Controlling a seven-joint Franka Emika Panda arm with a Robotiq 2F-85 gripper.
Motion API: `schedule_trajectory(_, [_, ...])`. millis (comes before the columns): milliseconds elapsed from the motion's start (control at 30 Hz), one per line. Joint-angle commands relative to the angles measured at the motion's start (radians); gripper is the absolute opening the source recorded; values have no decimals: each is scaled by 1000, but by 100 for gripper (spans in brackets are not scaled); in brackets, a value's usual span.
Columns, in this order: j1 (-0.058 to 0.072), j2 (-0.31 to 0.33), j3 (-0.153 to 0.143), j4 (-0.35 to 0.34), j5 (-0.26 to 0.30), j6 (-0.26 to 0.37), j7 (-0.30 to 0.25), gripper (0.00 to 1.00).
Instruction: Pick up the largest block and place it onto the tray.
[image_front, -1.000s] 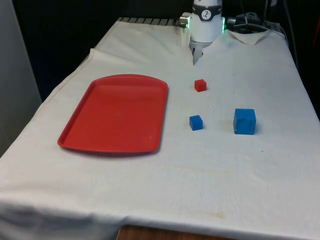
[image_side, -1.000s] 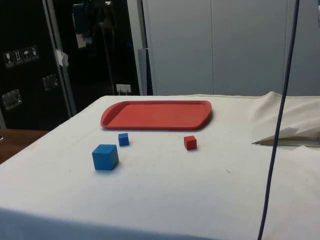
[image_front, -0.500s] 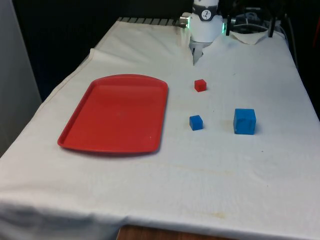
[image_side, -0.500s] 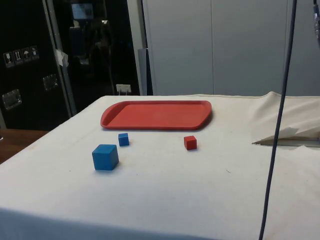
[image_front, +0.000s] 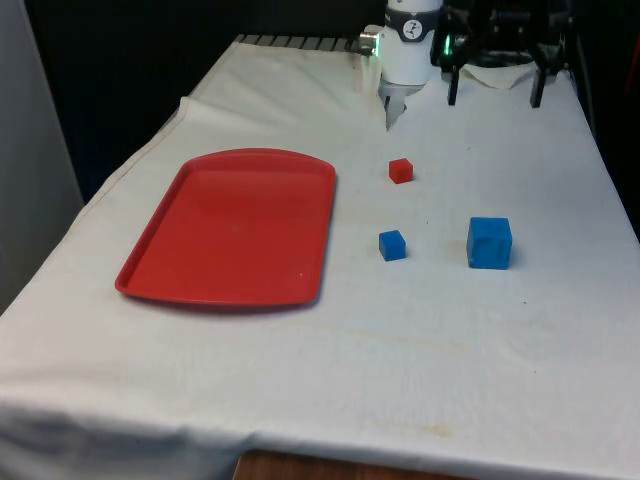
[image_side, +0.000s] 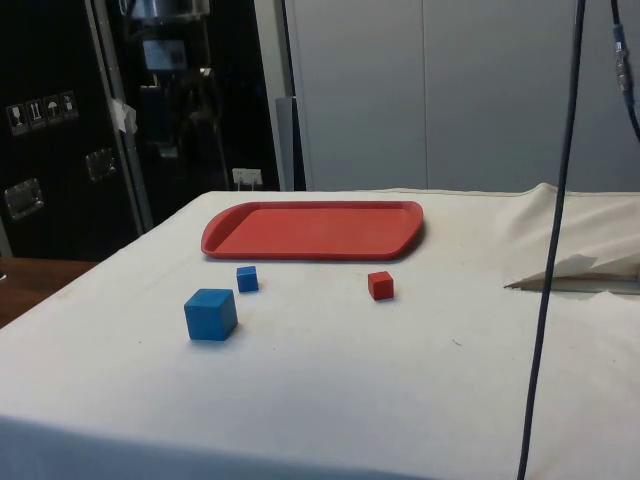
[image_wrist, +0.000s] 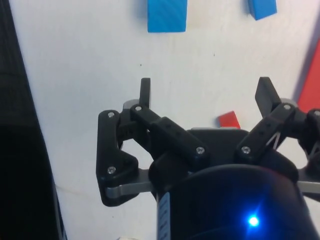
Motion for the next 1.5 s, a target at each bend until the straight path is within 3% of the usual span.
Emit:
schedule_trajectory(0, [-4,5,5,-3,13,15,-15,100])
schedule_trajectory(333, [-6,46,5,-3,28,58,-51,100])
schedule_trajectory(800, [-2,98,12,-3,35,96,-45,100])
schedule_trajectory(1200, [-7,155,30,-16,61,180,-53,100])
schedule_trajectory(1333, [-2,165,25,-14,50,179,-45,100])
schedule_trajectory(1467, [-8,193,35,-21,67,225,-55,100])
